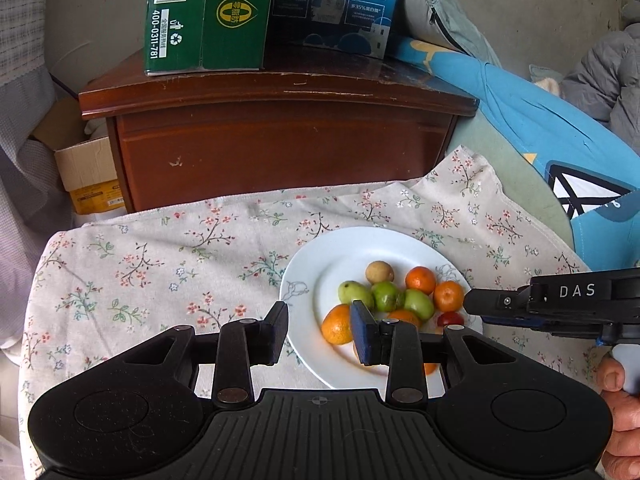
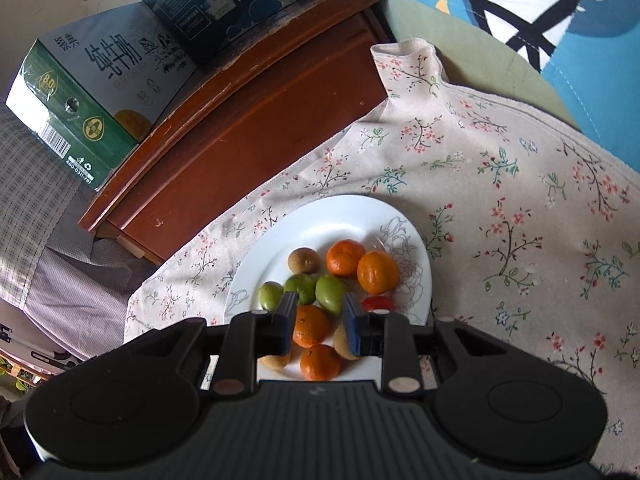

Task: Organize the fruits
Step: 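Carry both fruits onto the plate and open both tools, then grasp the last green jujube with the left tool while the right tool grasps a red cherry tomato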

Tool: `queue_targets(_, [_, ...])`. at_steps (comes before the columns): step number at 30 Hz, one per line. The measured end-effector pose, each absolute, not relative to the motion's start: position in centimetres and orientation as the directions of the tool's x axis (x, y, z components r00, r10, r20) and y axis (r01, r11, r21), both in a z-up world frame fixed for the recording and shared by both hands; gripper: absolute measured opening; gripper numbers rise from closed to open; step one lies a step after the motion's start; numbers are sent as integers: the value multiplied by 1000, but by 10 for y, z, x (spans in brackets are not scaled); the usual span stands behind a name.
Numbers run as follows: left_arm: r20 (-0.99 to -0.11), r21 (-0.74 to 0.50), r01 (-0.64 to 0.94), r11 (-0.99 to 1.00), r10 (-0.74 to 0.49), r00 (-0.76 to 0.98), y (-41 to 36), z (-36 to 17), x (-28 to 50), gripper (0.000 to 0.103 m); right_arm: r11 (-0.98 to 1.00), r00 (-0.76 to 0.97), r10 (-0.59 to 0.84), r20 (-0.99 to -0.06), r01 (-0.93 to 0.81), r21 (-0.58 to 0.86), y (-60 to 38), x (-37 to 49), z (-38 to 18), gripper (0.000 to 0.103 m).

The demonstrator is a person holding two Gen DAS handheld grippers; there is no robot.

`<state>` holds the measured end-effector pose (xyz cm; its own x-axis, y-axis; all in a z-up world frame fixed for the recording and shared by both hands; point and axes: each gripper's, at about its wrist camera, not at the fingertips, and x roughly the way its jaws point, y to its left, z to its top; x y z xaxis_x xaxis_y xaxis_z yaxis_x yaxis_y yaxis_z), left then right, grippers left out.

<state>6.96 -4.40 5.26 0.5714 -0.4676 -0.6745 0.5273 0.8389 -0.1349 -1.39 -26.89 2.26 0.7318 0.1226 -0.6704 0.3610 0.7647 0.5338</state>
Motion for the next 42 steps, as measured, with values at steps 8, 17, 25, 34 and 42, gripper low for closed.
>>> queue_targets(8, [-704, -129, 541, 831, -461, 541, -26, 46, 34, 32, 787, 718, 125, -685, 348, 509, -245, -42, 32, 28])
queue_targets(17, [-750, -133, 588, 797, -469, 466, -24, 24, -1, 32, 762, 676, 146, -722, 389, 518, -234, -73, 23, 29])
queue_targets(25, [-772, -131, 623, 771, -474, 424, -39, 1, -3, 32, 761, 669, 143, -729, 397, 513, -234, -67, 19, 29])
queue_targets(34, [-778, -121, 618, 777, -461, 427, -50, -11, 3, 33, 769, 662, 157, -733, 384, 512, -231, -62, 17, 29])
queue_targets(42, [-762, -125, 614, 779, -472, 443, -51, -15, 7, 33, 770, 652, 169, -739, 380, 512, -227, -58, 12, 29])
